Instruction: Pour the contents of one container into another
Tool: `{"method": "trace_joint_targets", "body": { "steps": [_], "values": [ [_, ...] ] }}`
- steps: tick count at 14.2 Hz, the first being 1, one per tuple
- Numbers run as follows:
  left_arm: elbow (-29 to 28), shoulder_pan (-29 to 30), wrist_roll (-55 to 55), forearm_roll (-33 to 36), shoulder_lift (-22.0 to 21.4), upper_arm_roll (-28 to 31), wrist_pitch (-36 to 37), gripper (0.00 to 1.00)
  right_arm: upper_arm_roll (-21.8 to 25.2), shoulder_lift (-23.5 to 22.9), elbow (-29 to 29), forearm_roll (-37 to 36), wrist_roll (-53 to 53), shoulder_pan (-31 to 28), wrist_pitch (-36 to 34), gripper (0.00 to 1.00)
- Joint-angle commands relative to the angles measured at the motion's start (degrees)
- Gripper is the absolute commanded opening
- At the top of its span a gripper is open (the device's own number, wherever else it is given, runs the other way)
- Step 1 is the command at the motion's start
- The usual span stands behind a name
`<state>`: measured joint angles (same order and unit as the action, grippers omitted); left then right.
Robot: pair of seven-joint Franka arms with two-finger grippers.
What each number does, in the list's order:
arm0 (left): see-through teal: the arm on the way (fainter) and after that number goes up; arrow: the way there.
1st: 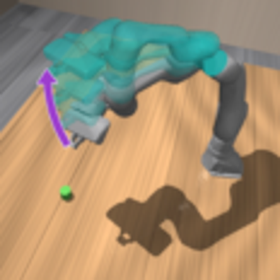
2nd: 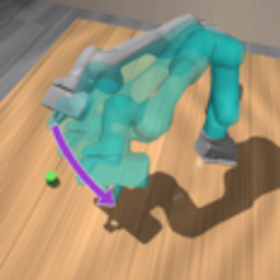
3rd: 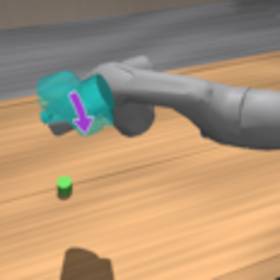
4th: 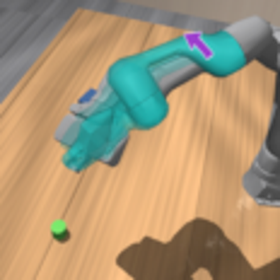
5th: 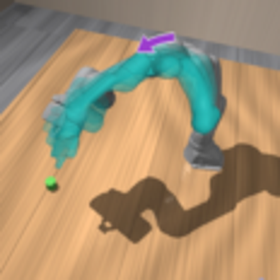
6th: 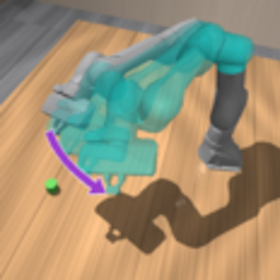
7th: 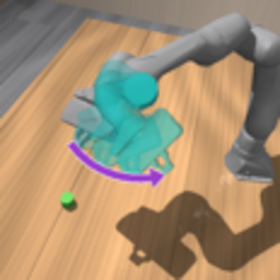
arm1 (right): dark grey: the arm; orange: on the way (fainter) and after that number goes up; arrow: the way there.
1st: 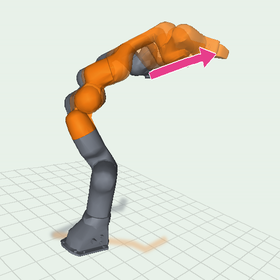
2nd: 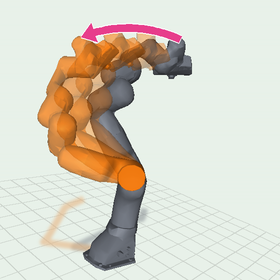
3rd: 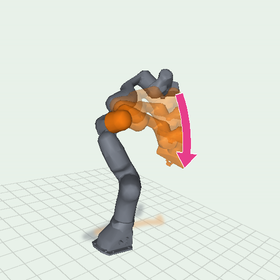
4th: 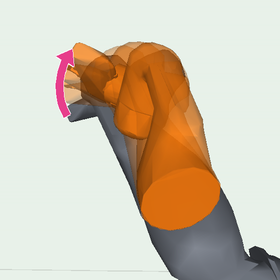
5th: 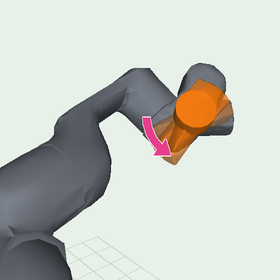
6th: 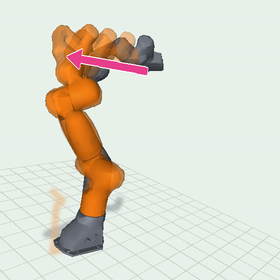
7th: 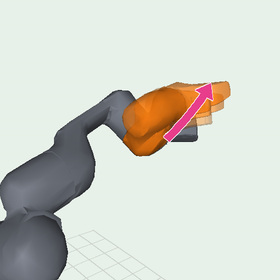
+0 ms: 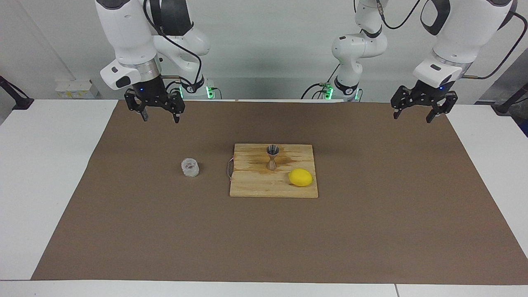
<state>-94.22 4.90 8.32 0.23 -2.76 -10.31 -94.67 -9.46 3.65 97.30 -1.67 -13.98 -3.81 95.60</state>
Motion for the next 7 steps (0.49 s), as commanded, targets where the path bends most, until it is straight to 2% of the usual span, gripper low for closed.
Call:
{"method": "trace_joint_targets", "body": {
  "steps": [1, 4, 7],
  "values": [
    [0.1, -0.2, 0.6, -0.7, 0.1, 0.2, -0.5, 1.00, -0.6, -1.6, -4.0, -1.2, -1.8, -0.7, -3.5, 1.00],
    [0.0, -0.2, 0.6, -0.7, 0.1, 0.2, -0.5, 1.00, -0.4, -3.1, -5.7, -0.7, -1.7, -0.8, -3.0, 1.00],
    [0.0, -0.2, 0.6, -0.7, 0.1, 0.2, -0.5, 1.00, -0.3, -2.3, -4.2, -0.4, -1.6, -1.4, -3.8, 1.00]
  ]
}}
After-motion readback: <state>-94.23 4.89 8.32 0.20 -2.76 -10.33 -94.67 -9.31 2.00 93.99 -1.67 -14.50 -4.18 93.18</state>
